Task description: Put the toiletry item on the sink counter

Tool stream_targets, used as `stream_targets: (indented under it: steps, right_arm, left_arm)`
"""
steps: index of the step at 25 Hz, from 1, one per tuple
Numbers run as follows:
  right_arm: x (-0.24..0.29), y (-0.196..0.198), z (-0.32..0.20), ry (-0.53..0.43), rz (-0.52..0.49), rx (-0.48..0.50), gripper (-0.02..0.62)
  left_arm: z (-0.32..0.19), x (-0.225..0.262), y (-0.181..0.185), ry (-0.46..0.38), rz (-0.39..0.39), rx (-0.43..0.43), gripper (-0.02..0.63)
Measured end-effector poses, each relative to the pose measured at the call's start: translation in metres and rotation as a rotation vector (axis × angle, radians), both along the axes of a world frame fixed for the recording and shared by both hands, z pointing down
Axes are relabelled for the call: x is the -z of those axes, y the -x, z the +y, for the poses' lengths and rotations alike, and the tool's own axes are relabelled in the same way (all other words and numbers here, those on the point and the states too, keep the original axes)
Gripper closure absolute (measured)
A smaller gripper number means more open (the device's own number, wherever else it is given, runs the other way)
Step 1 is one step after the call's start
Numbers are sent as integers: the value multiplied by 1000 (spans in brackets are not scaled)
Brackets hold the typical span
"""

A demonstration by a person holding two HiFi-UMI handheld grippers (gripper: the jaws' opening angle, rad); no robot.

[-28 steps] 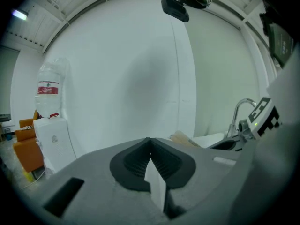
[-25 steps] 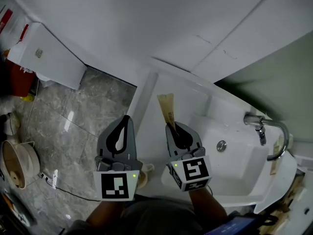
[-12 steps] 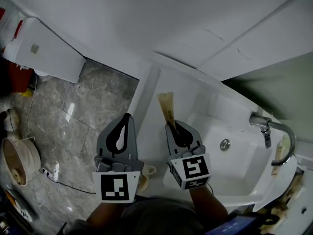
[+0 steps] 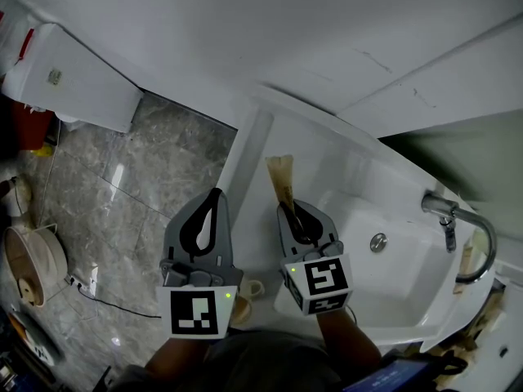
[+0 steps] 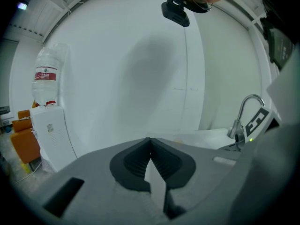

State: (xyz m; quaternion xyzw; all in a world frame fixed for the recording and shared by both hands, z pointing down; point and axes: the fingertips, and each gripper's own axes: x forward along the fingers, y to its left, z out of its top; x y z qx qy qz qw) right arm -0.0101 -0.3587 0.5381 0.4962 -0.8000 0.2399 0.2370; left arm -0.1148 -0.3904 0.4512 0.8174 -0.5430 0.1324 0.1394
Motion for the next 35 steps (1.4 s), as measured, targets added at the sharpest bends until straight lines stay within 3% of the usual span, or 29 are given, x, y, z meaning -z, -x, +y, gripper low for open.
stream_targets:
  steps: [13, 23, 35]
  right_arm:
    - [-4, 6, -3, 10, -12, 19, 518]
    - [22, 10, -4, -45, -42, 22, 520]
    - [115, 4, 21, -275, -80, 56, 529]
  left_arm:
    - [-1, -4, -2, 10, -3, -9, 595]
    - [8, 16, -1, -32, -5, 1, 595]
    - [50, 71, -13, -147, -19, 8, 595]
